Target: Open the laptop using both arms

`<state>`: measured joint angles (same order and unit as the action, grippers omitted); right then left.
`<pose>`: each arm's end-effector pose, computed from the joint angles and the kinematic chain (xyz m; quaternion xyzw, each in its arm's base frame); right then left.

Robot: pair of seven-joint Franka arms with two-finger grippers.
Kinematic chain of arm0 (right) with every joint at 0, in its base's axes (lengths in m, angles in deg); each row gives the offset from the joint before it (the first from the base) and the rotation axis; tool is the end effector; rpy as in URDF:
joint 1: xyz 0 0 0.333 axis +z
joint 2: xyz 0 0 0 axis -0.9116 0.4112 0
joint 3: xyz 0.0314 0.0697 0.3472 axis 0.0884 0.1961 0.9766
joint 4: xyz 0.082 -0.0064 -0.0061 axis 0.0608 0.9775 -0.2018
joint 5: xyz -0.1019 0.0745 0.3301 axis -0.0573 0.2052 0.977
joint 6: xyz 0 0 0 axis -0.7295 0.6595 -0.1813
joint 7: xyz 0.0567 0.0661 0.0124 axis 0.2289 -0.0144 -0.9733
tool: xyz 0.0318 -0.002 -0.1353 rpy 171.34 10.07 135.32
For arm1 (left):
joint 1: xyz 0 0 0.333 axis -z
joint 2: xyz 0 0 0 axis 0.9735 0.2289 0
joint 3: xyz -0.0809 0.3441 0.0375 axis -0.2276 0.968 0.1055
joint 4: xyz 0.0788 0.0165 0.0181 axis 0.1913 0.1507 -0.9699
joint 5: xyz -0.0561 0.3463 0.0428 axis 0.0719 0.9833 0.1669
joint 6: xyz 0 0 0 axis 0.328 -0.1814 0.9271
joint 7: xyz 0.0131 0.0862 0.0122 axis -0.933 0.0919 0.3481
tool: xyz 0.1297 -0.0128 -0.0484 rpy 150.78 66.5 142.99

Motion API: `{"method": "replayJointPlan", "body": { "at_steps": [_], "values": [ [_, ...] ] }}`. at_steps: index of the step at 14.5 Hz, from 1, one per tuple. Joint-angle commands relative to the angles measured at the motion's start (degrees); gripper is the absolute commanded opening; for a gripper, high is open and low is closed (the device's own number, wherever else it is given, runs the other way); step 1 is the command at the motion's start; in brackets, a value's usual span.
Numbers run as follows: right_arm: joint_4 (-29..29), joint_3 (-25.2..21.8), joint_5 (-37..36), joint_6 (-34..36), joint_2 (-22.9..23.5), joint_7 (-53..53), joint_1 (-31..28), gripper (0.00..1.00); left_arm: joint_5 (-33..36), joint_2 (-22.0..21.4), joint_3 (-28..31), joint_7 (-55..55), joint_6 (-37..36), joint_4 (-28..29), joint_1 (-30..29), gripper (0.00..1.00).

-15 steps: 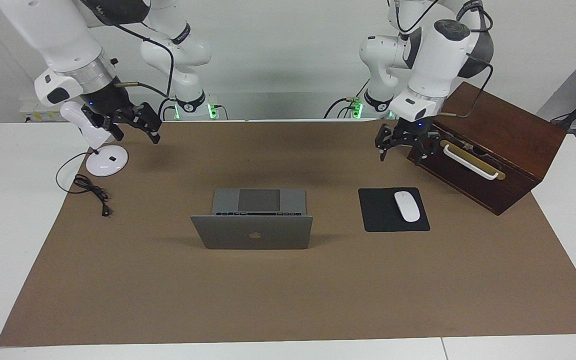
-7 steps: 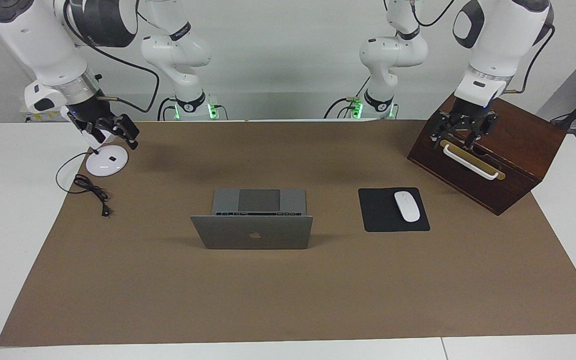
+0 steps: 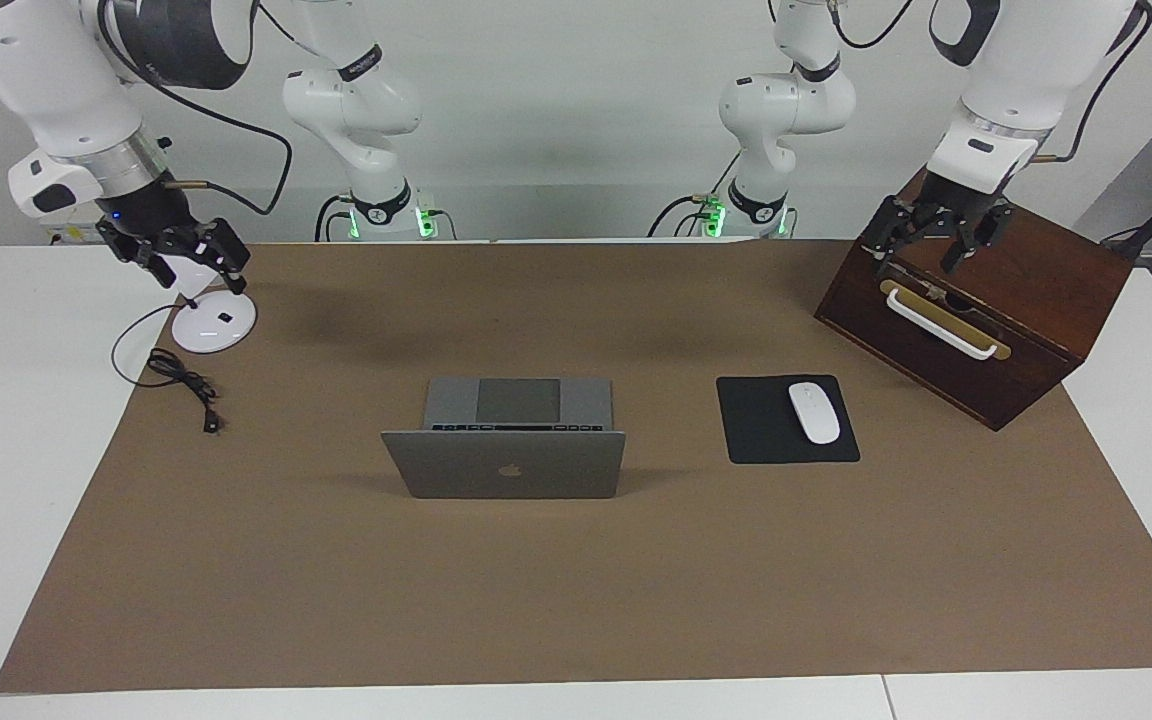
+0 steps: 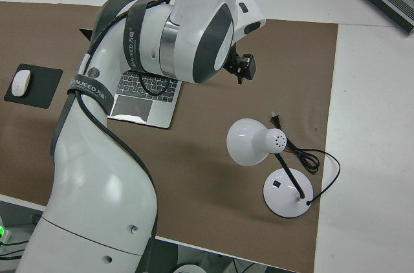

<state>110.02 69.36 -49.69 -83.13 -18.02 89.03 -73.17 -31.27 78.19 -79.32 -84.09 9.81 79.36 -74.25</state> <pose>0.4858 -0.0652 0.6046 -0.9964 0.0827 -0.0163 0.0059 0.4873 -0.0424 0.6374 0.9992 -0.0181 0.0337 0.0091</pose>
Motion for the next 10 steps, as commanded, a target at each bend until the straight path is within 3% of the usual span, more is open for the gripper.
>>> {"method": "replayJointPlan", "body": {
  "at_steps": [1,10],
  "values": [
    [-1.3,0.4,-1.5,0.8,-0.4,-1.9,0.1,1.0,0.9,3.2,-0.5,0.0,-4.0,-5.5,-1.0,1.0],
    [-4.4,1.1,-1.5,2.1,1.0,-4.5,0.2,1.0,1.5,3.0,-0.5,0.1,-3.2,-3.4,-2.0,1.0]
  ]
}}
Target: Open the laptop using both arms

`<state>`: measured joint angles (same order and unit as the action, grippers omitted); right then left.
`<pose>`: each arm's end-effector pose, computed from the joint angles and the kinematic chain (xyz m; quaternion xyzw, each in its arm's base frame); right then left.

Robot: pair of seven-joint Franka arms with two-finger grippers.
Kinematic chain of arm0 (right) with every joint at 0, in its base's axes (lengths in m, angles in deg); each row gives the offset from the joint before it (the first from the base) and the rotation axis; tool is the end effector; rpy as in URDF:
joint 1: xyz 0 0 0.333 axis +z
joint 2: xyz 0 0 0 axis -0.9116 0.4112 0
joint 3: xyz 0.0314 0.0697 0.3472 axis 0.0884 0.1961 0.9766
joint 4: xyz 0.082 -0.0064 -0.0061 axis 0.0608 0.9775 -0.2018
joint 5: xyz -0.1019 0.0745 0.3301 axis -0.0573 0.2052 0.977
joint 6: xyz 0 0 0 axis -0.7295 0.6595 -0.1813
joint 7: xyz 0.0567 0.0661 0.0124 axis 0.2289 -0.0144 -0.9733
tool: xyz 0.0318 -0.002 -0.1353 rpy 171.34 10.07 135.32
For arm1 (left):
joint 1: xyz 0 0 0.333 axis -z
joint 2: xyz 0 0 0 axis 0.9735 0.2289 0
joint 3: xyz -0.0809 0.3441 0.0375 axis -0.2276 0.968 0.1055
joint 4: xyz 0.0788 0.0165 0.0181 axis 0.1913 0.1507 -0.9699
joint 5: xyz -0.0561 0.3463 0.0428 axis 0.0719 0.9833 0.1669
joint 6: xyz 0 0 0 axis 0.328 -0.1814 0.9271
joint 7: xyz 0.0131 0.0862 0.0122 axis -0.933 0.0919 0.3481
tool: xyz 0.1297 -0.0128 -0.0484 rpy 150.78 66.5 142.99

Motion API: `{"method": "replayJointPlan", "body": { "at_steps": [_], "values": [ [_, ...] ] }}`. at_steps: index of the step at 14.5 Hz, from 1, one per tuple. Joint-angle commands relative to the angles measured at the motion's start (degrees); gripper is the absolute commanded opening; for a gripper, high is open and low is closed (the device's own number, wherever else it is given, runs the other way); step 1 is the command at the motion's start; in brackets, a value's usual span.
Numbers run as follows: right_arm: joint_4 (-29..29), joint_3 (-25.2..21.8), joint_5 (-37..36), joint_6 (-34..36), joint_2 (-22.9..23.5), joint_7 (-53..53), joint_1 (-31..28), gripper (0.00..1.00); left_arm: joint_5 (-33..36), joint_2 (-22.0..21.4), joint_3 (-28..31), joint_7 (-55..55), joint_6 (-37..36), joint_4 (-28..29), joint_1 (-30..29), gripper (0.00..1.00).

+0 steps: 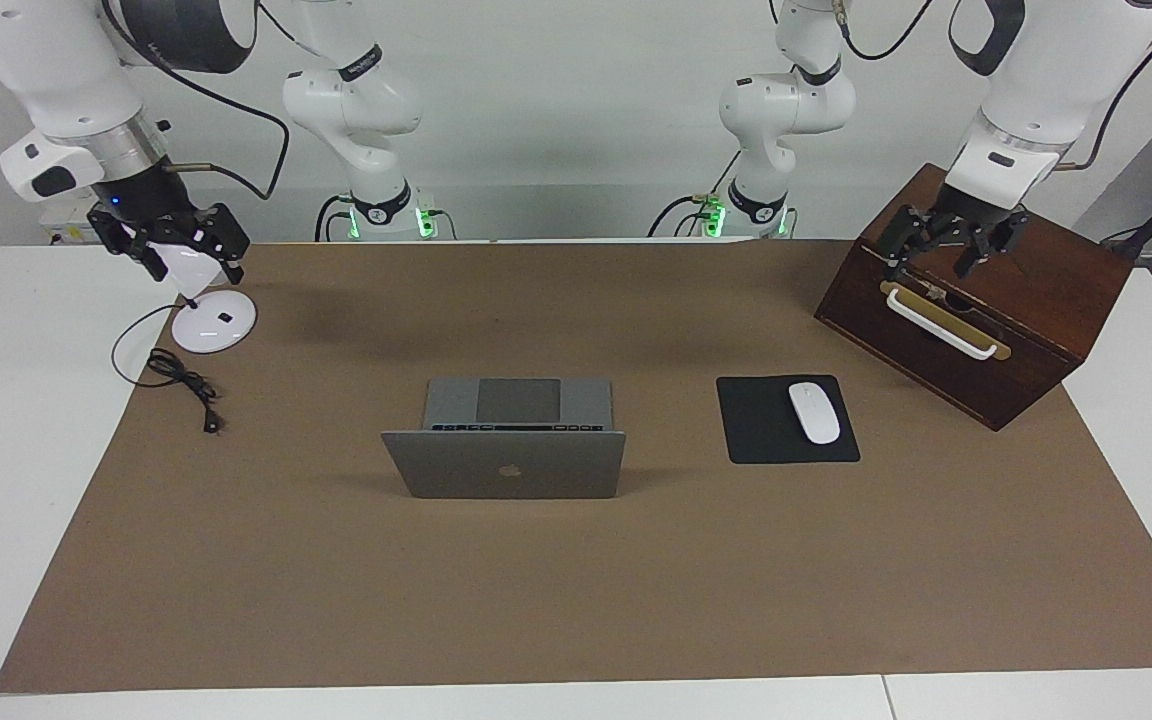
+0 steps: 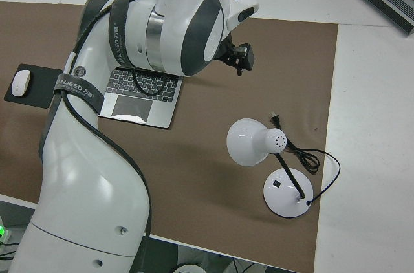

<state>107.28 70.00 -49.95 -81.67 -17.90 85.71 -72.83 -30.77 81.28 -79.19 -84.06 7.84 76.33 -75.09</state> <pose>0.4878 -0.0573 0.6224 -0.9986 0.0448 -0.0263 0.0021 0.5028 -0.0334 0.6306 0.9998 -0.0097 0.0163 0.0045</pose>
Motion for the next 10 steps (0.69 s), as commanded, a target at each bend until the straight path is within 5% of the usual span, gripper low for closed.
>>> {"method": "replayJointPlan", "body": {
  "at_steps": [1,10],
  "values": [
    [-1.6,0.4,-0.8,0.4,1.0,-1.0,-0.2,1.0,1.0,-0.1,-0.6,-0.1,-1.6,-0.2,-1.2,1.0],
    [-1.1,0.4,-0.6,1.5,0.6,-1.1,-0.2,1.0,1.0,-0.6,-0.5,-3.3,-0.9,1.4,-1.8,1.0]
  ]
}}
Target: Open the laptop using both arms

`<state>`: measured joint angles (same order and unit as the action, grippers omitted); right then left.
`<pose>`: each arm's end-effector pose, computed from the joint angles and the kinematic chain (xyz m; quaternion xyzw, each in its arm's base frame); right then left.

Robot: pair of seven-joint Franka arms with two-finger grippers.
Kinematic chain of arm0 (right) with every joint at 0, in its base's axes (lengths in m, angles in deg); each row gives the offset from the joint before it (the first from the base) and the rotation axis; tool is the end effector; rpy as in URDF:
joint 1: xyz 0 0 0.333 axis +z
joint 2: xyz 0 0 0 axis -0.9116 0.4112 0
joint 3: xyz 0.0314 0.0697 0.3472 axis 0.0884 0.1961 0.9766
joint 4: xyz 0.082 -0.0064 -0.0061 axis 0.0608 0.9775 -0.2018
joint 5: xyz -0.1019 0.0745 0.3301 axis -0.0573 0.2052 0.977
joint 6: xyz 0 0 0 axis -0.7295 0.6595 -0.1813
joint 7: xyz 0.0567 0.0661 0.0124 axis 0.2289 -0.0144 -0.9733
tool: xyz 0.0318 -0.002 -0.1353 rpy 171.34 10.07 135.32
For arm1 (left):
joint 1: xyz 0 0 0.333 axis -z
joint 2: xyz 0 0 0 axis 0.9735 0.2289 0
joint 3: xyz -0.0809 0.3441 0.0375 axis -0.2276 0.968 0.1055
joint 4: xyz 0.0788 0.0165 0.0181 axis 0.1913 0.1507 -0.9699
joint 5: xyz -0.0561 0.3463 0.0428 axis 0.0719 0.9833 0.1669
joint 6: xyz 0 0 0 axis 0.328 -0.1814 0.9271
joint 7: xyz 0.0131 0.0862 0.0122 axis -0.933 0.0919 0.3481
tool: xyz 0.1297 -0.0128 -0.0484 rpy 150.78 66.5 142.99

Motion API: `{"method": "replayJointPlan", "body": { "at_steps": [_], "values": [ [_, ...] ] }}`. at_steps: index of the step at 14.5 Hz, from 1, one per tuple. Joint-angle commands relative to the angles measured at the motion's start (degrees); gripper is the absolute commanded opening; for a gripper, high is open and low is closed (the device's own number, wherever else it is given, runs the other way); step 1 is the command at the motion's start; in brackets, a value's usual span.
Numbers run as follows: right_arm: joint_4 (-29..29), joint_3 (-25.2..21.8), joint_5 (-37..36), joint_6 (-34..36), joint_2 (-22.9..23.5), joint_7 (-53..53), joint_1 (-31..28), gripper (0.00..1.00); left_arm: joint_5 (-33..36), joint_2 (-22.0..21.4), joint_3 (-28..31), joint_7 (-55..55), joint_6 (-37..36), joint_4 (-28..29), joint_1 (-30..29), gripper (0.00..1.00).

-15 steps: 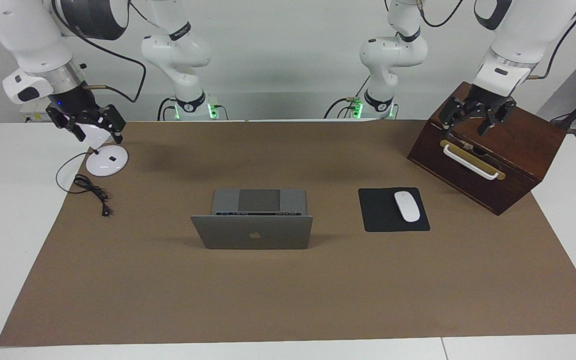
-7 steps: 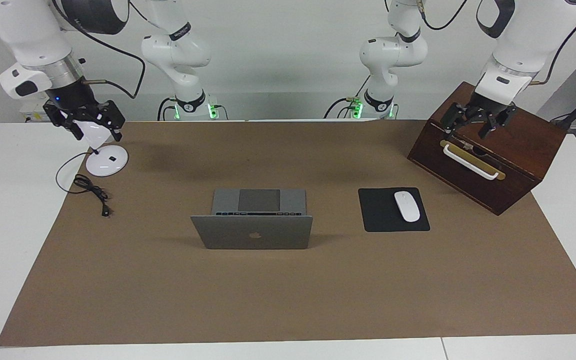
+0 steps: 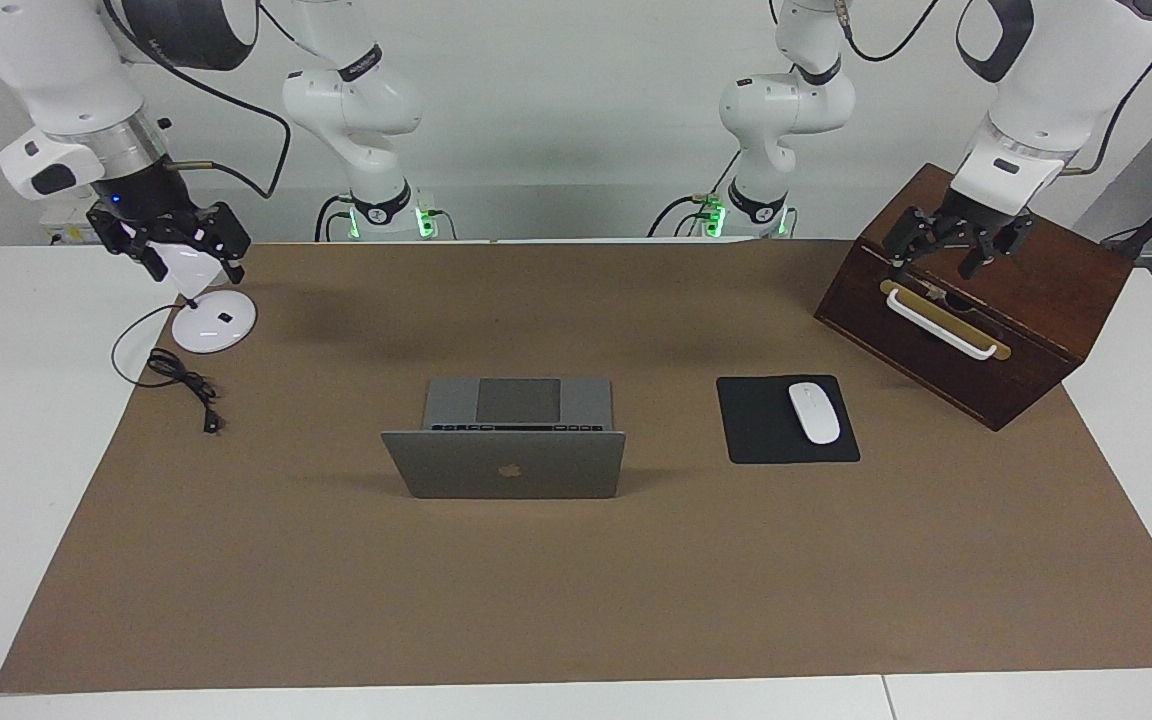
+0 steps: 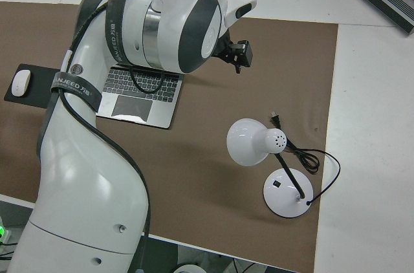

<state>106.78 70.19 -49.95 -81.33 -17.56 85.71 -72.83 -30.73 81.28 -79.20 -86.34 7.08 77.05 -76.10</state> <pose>0.4896 -0.0557 0.6228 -0.9988 0.0432 -0.0247 0.0021 0.5007 -0.0244 0.6239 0.9998 -0.0209 0.0035 0.0034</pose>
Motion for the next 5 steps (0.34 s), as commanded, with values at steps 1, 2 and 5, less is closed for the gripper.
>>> {"method": "replayJointPlan", "body": {
  "at_steps": [1,2,5],
  "values": [
    [-0.6,0.2,-0.6,1.1,0.3,-1.1,-0.2,1.0,1.0,-0.6,-0.5,-1.0,-0.1,0.7,-0.8,1.0],
    [-0.6,0.2,-0.6,1.1,0.3,-1.1,-0.3,1.0,1.0,-0.6,-0.5,-1.0,-0.1,0.7,-0.8,1.0],
    [-0.4,0.2,-0.6,1.2,0.2,-1.2,-0.2,1.0,1.0,-0.6,-0.5,-1.0,-0.2,0.7,-0.8,1.0]
  ]
}}
